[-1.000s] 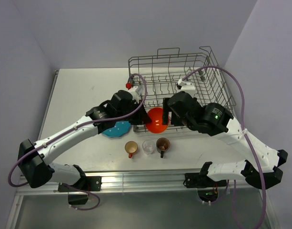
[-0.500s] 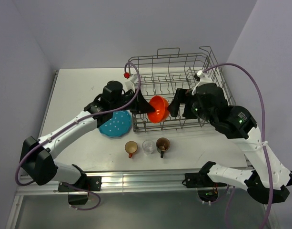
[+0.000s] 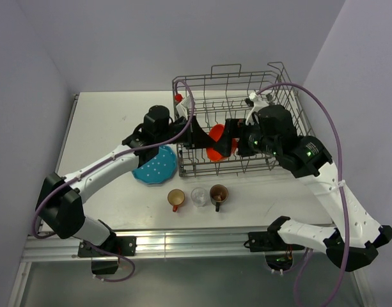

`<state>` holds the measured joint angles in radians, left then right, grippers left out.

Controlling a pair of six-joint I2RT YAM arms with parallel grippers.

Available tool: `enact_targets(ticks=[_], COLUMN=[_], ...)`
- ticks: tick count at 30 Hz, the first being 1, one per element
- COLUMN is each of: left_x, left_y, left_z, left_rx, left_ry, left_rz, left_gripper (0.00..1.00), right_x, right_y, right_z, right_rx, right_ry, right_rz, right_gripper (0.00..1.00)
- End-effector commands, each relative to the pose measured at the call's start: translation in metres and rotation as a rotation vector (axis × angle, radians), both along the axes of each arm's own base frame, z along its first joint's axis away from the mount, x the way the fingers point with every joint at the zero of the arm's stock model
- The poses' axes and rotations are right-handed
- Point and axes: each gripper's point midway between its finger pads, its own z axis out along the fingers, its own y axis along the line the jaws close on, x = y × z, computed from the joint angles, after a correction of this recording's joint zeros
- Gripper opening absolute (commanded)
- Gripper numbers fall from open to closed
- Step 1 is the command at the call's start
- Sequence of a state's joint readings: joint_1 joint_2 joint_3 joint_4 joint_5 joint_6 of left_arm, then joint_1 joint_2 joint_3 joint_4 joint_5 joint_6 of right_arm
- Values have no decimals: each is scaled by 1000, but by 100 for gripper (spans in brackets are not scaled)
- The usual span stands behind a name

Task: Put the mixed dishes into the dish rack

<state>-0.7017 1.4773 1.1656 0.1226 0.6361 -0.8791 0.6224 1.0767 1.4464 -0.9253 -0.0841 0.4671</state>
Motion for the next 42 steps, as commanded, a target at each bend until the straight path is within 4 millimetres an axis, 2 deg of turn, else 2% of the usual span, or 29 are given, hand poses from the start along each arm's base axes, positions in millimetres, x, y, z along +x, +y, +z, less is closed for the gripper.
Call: enact_targets(ticks=[1,3,14,16,17,18,20,21,22,23,27,31,36,42], left_x=[-4,-3,6,10,12,14,19,21,25,28,35,42,49,53], left_y=[-7,-8,-19,-24,-26,-28,-35,-38,-42,-45,-54,-59,-61,-62], left_z=[43,43,39,32,36,36,34,35,27,32,30,26,26,27], left_rx=[-109,-112,-127,-121,-134,-137,-143,-151,-145,-156,-162,-168,-201,-209], left_ry=[-88,-87,-77,-58,-68,-64,-50,-51,-28,-35,-22,-17,-12,-24], left_rz=[-52,-55,-77,-82,-90,-94,-111,-115,-119,-122,-141,-145,-164,-181], left_gripper=[0,0,0,0,0,0,0,0,0,0,7,36,50,60], right_x=[3,3,9,12,13,15,17,18,20,21,28,37,50,65], right_y=[3,3,-4,-7,-8,-10,-12,-13,-15,-17,-24,-34,-45,-65], right_z=[11,14,19,19,19,20,19,21,20,20,19,18,9,-6], right_rx=[33,53,63,62,63,62,55,55,49,40,8,-18,-56,-114], right_ry=[-62,-74,-95,-97,-99,-101,-103,-106,-106,-105,-110,-115,-105,-97], right_rz=[40,48,9,-6,-9,-20,-29,-35,-44,-50,-86,-136,-195,-296], right_gripper=[98,97,69,56,52,40,28,13,6,0,0,0,0,0])
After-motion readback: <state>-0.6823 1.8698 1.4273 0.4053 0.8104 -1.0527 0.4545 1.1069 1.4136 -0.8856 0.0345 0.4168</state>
